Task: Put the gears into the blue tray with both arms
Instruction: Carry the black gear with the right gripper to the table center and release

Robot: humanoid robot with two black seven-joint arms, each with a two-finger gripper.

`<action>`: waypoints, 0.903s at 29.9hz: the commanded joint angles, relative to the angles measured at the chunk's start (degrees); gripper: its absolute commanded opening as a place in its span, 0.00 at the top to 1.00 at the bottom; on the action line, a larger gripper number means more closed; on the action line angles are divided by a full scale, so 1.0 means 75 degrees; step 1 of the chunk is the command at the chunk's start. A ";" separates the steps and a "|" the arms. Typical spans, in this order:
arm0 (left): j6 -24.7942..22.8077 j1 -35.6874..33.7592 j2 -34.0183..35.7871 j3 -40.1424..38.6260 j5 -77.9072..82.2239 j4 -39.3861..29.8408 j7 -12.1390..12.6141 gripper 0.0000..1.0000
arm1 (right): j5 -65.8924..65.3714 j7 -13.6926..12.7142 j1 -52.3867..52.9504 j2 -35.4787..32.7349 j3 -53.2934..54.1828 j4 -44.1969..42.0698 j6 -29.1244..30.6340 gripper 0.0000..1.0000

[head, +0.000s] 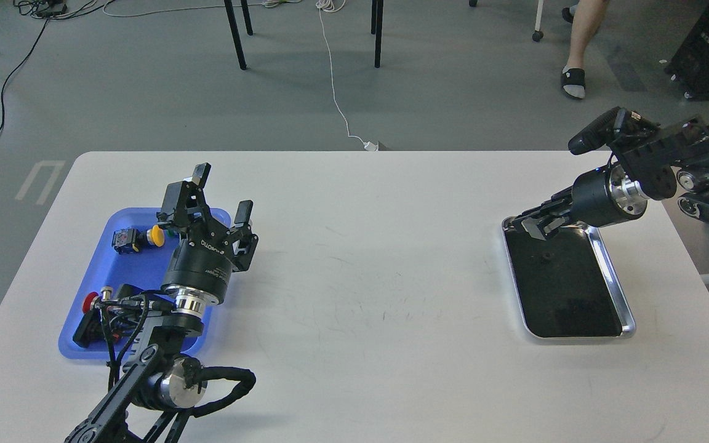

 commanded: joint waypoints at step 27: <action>-0.0023 0.0365 0.0057 -0.0278 0.0000 -0.0343 -0.0005 0.02 | 0.1085 -0.0003 0.0771 0.4600 -0.0763 -0.1502 0.0011 0.84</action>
